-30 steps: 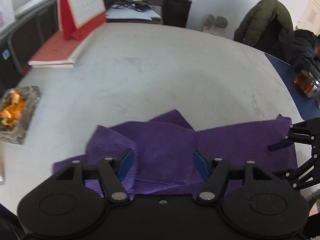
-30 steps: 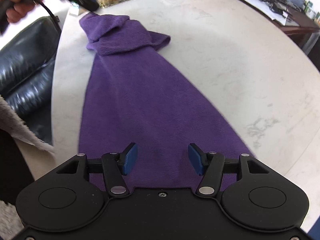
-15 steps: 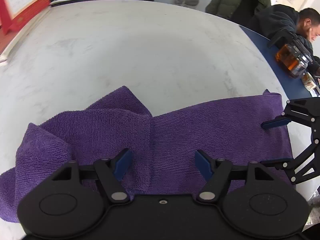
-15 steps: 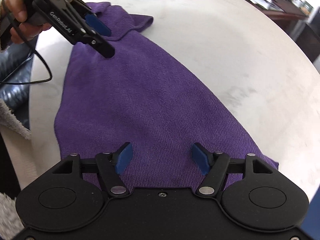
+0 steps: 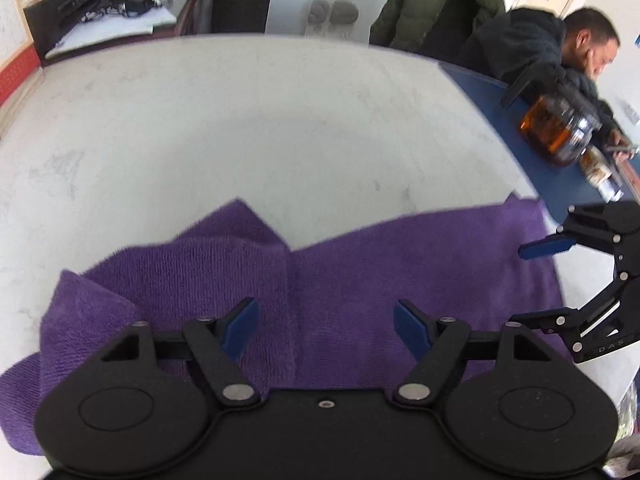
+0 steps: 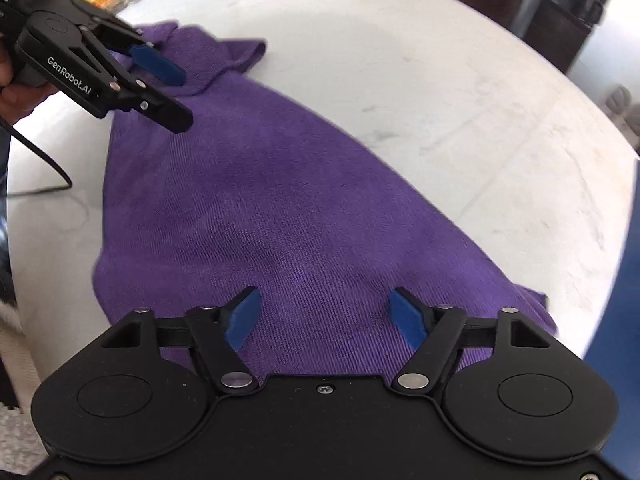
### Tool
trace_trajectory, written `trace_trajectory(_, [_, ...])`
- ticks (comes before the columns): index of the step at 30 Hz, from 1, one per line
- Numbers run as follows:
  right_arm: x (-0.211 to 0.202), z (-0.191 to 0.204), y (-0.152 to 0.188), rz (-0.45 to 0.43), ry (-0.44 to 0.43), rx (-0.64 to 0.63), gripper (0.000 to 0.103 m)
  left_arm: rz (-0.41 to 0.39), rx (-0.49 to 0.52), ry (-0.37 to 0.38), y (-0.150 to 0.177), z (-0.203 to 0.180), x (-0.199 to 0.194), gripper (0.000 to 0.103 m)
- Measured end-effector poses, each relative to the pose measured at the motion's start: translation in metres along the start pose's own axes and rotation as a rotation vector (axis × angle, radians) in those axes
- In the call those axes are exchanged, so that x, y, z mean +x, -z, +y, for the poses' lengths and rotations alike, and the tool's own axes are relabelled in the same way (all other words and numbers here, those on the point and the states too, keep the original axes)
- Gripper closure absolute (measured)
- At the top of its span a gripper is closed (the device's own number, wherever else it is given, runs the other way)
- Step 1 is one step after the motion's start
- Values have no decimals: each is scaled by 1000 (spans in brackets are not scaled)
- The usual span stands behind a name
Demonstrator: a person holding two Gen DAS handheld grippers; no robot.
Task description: Fold towel
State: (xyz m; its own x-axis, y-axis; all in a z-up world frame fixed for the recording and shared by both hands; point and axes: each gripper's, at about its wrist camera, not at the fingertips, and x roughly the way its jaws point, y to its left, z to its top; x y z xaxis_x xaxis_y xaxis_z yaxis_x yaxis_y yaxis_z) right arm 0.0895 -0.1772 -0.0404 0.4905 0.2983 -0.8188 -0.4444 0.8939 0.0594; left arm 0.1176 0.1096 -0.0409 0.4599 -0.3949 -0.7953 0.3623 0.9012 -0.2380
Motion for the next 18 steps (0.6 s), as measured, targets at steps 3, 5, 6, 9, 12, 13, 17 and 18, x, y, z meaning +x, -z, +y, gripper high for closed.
trace_trajectory(3, [-6,-18,0,-19,25,66,32,-11,10,119,-5,-18,0,31])
trace_trajectory(5, [-8,-32,0,-32,46,118,32,26,56,146,-10,-34,16,31])
trace_trajectory(6, [-3,-48,-1,-34,73,172,34,41,80,145,-10,-41,21,31])
trace_trajectory(9, [-5,-65,-10,-36,127,231,47,64,95,152,-10,-48,27,31])
trace_trajectory(12, [-8,-62,-19,-88,75,208,47,47,73,103,-5,-36,14,31])
trace_trajectory(13, [-7,-59,-20,-104,48,194,47,35,65,70,-3,-30,8,31])
trace_trajectory(17, [35,-11,-43,-87,-83,74,47,-7,75,-61,8,-8,-17,33])
trace_trajectory(18, [43,2,-43,-66,-110,33,47,-10,90,-85,11,-5,-19,33])
